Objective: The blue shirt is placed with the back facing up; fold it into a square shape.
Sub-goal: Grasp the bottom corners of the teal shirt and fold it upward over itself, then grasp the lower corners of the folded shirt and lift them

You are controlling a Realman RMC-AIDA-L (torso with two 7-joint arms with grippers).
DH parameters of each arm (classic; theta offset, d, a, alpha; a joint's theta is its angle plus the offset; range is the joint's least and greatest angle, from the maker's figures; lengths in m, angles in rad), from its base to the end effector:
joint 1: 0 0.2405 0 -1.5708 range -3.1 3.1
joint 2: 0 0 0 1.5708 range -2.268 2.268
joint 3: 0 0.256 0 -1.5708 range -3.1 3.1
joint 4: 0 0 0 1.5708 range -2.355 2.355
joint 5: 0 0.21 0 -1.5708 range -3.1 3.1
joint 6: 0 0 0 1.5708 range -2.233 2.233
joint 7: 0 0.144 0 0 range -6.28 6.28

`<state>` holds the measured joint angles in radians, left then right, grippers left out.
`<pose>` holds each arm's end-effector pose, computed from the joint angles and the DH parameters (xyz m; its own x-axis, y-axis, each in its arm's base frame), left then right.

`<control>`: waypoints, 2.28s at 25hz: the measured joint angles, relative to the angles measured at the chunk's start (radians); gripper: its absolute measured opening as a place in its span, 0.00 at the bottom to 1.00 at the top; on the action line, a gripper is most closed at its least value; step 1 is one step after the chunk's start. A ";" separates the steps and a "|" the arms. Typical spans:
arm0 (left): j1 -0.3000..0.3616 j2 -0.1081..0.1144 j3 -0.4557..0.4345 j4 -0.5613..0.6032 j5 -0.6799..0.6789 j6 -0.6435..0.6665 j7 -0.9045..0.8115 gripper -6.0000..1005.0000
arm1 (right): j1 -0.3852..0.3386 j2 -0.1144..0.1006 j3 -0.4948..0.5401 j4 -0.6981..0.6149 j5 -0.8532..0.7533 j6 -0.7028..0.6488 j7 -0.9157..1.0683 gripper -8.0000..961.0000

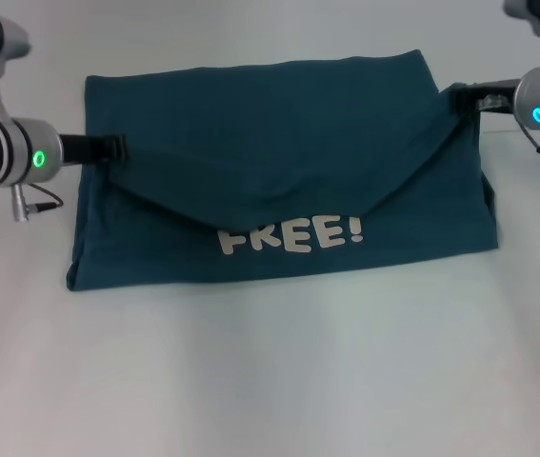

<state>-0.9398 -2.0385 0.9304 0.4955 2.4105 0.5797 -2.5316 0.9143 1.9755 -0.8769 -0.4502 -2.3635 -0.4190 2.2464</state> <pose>-0.2144 0.4902 0.0000 0.4818 0.6667 0.5687 0.8492 -0.1952 -0.4907 0.2474 0.5040 0.0477 0.6533 -0.5364 -0.5343 -0.7064 -0.1777 -0.6852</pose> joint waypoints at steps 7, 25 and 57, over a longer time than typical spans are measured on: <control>0.003 -0.009 -0.003 -0.018 0.000 0.003 0.023 0.16 | 0.000 0.021 -0.015 0.002 -0.109 -0.003 0.011 0.13; 0.262 -0.010 -0.105 0.259 -0.140 0.328 -0.158 0.64 | -0.257 -0.027 0.185 -0.294 0.047 -0.623 0.200 0.63; 0.313 -0.023 -0.119 0.080 -0.285 0.283 0.102 0.70 | -0.452 -0.025 0.347 -0.213 0.390 -0.993 -0.118 0.86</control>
<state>-0.6263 -2.0615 0.8116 0.5752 2.1253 0.8622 -2.4296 0.4621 1.9500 -0.5301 -0.6630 -1.9737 -1.4116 2.1279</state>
